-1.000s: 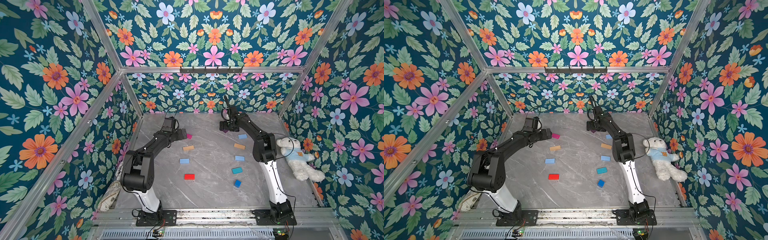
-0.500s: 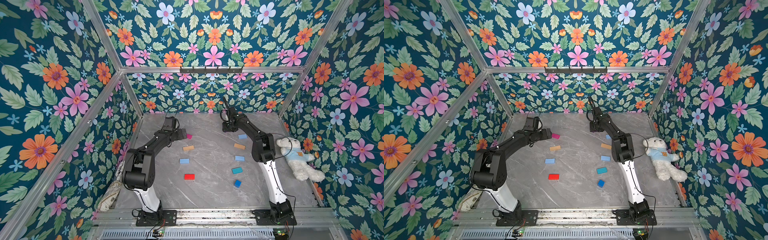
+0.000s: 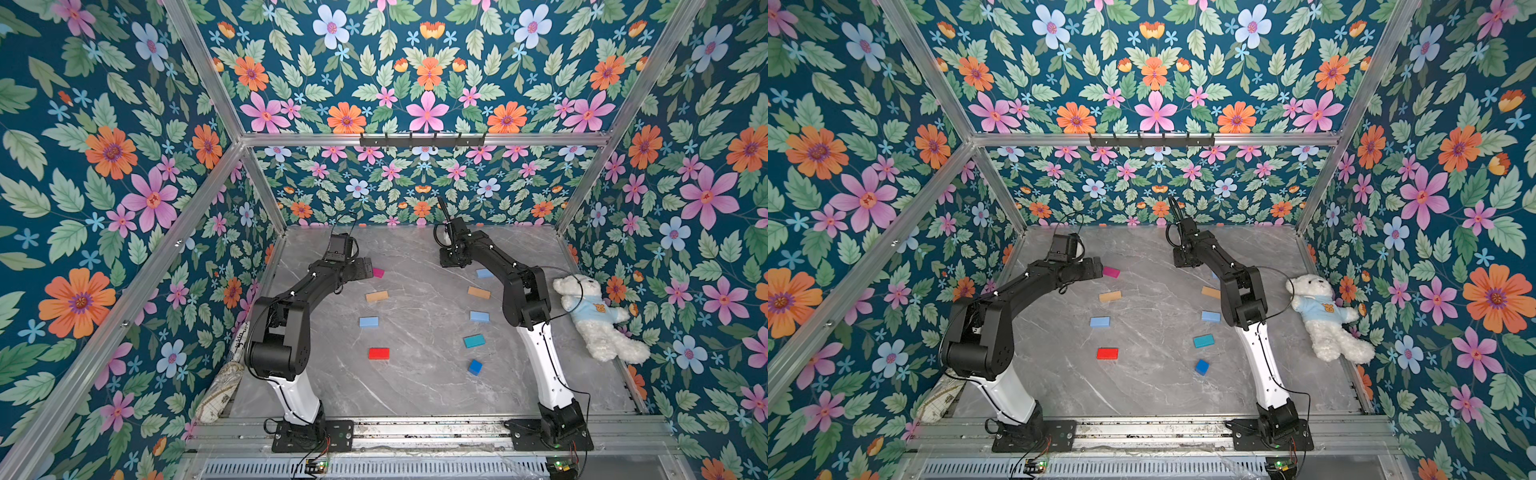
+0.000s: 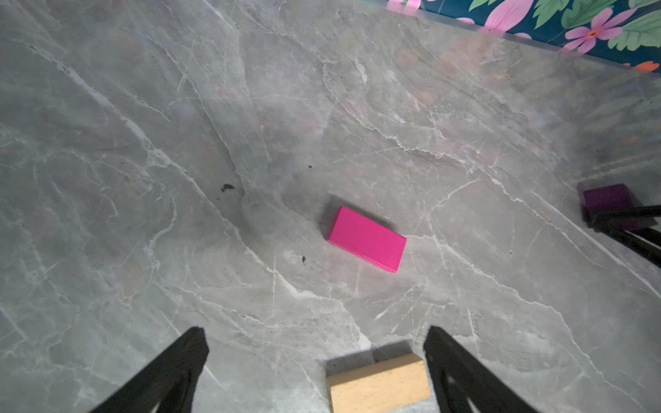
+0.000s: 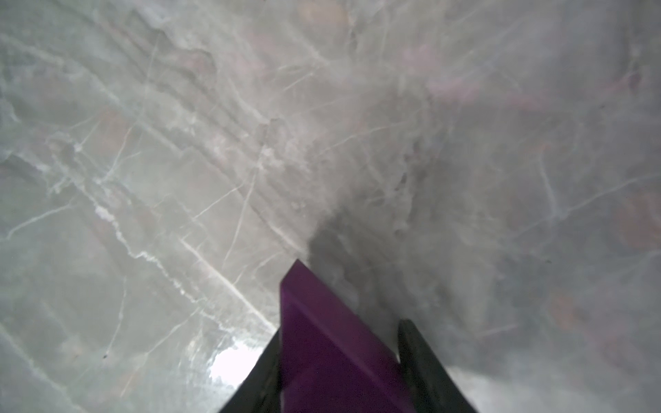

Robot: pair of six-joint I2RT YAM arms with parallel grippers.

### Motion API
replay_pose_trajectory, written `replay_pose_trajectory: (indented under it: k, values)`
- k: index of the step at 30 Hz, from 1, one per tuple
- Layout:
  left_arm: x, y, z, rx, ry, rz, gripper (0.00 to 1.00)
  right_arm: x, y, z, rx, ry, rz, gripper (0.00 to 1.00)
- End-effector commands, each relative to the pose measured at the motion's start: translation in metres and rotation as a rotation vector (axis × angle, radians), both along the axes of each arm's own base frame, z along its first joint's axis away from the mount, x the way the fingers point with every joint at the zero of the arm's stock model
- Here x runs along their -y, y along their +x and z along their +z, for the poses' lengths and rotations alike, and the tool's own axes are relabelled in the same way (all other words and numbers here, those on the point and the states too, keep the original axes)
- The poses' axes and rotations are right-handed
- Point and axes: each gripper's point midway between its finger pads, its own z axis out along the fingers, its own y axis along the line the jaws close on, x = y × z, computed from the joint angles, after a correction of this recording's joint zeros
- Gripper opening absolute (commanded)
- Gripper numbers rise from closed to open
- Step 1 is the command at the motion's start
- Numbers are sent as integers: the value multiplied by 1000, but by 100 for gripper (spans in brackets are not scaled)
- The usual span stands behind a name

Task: Assemble a heart with building blocks
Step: Pick up the building block from the center of the board, then place the building block at the center of the board.

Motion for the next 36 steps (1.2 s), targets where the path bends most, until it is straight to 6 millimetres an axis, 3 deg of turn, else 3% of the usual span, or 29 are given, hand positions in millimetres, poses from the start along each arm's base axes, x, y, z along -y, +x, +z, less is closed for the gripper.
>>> replay_pose_trajectory:
  k: [1, 8, 16, 19, 22, 36]
  values:
    - [-2, -3, -3, -14, 18, -3, 99, -5, -18, -1, -46, -32, 68, 42]
    - [-2, -4, -2, -12, 21, -12, 99, -24, -32, 15, -10, -50, 204, 41]
    - [-3, -10, -4, -23, 30, -23, 98, -60, -53, 39, 132, -63, 494, 42]
    - [-3, -12, -4, -25, 31, -27, 98, -75, -75, 37, 113, -15, 680, 40]
    - [-3, -13, -4, -25, 33, -27, 98, -78, -76, 39, 159, -36, 733, 39]
    - [-4, -17, -9, -36, 33, -29, 98, -71, -74, 5, 105, -81, 719, 40]
